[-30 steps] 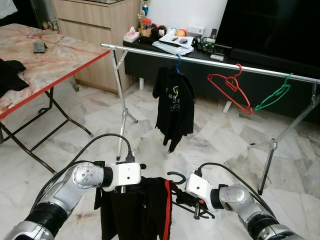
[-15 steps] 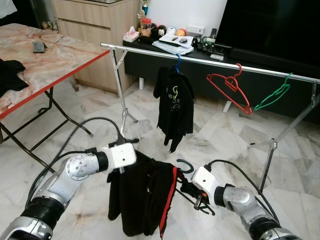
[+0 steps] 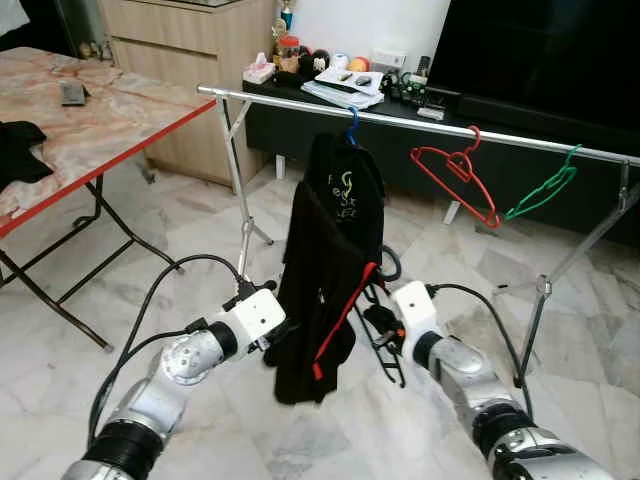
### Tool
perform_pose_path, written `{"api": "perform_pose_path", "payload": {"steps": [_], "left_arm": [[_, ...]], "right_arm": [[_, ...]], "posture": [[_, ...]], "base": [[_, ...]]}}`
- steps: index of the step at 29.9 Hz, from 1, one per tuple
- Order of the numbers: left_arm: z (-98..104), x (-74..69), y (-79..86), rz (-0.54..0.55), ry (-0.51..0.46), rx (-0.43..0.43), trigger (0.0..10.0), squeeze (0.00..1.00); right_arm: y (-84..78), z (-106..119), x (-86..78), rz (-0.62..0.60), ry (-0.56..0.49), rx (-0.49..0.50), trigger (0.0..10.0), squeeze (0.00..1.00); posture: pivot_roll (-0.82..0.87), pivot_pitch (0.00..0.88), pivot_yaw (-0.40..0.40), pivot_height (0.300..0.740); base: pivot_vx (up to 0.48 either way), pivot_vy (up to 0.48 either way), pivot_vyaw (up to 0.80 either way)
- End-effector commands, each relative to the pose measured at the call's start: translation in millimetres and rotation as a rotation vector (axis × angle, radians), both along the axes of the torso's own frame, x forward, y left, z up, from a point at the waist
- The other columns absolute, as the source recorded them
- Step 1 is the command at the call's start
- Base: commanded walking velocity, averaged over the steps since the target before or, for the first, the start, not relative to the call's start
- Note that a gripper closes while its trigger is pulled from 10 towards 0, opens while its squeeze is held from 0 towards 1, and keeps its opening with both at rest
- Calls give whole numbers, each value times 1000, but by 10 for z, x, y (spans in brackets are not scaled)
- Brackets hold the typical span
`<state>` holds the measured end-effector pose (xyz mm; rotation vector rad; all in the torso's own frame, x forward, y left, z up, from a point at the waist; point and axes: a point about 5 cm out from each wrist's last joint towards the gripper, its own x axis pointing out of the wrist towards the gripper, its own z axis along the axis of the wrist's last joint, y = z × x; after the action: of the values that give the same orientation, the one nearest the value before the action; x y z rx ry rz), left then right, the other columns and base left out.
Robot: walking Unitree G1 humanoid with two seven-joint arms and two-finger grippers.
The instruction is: Hang hanger
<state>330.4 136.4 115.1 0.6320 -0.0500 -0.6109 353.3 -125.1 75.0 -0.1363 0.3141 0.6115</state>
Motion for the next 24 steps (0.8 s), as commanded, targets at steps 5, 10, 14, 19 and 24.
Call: {"api": "perform_pose_path", "payload": {"steps": [5,10,14,19,24], "left_arm": [[37,65,-131,58,12,-73,10000,0],[31,57,-195,46,38,-74,10000,0],[10,39,-221,33,63,-63,10000,0],[-1,-50,-345,-100,116,-28,10000,0],[22,-50,-394,-102,139,-19,10000,0]], "right_arm": [[179,180,115,33,-20,-21,0,0],[238,190,118,53,-14,-27,0,0],[237,181,132,29,1,-66,0,0],[306,237,167,30,3,-67,0,0],[363,300,201,19,-6,-62,0,0]], "posture": [[151,18,-112,740],[156,8,-113,740],[162,0,-116,740],[171,0,-116,740],[177,0,-119,740]], "base": [[0,0,0],[0,0,0],[0,0,0],[0,0,0],[0,0,0]]}}
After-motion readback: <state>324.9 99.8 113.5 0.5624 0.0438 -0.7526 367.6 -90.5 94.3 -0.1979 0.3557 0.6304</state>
